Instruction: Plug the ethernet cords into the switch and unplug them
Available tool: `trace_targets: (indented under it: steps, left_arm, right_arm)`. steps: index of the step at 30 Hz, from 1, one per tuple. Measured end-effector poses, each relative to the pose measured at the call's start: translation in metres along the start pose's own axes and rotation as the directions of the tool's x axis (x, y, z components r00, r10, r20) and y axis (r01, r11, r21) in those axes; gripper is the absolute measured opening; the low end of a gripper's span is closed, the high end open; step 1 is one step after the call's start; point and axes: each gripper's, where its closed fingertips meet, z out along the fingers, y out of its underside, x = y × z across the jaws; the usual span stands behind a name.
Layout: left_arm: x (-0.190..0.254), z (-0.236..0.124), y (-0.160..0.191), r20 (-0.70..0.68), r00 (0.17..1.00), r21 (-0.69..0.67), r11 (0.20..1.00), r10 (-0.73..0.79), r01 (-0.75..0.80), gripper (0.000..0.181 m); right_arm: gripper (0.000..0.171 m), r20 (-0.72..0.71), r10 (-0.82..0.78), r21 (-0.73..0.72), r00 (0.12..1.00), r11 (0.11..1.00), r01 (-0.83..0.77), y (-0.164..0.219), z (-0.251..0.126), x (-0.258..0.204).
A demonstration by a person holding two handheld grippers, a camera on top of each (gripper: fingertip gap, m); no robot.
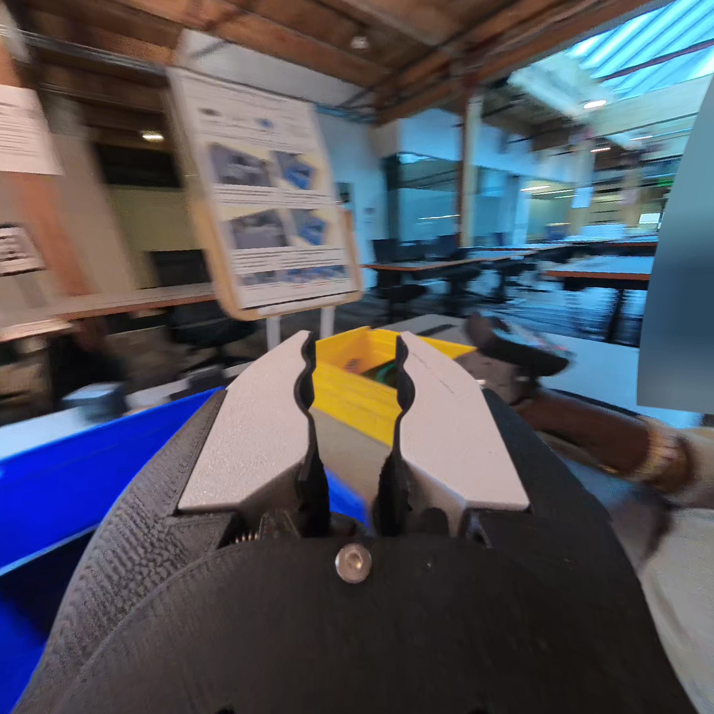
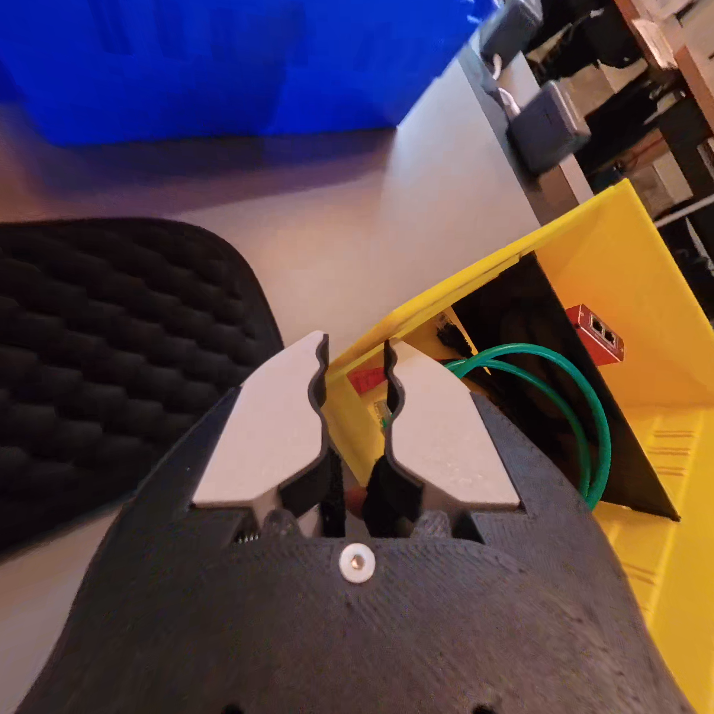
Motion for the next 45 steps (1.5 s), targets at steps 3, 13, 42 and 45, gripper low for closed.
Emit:
trace_targets:
  steps: [3, 13, 42, 45]
  left_arm:
    - [-0.062, -0.042, 0.007, 0.266, 0.964, -0.047, 0.999, 0.004, 0.009, 0.040]
    - [-0.161, -0.119, 0.070, 0.632, 0.774, -0.152, 0.971, -0.046, 0.182, 0.050]
    - [-0.111, -0.066, 0.003, 0.691, 0.648, -0.222, 0.947, 0.319, -0.231, 0.005]
    - [-0.076, -0.028, -0.013, 0.665, 0.686, -0.090, 0.943, 0.297, -0.321, 0.005]
  right_arm:
    - [0.028, 0.034, -0.045, 0.020, 0.998, 0.999, 0.044, -0.019, 0.012, -0.013]
    - [0.041, 0.081, -0.100, 0.249, 0.992, 0.965, 0.077, -0.068, 0.029, -0.033]
    - [0.019, -0.134, -0.037, 0.646, 0.990, 0.754, 0.116, -0.137, -0.062, -0.043]
    - [0.018, -0.291, 0.004, 0.659, 0.957, 0.726, 0.197, -0.116, -0.103, -0.012]
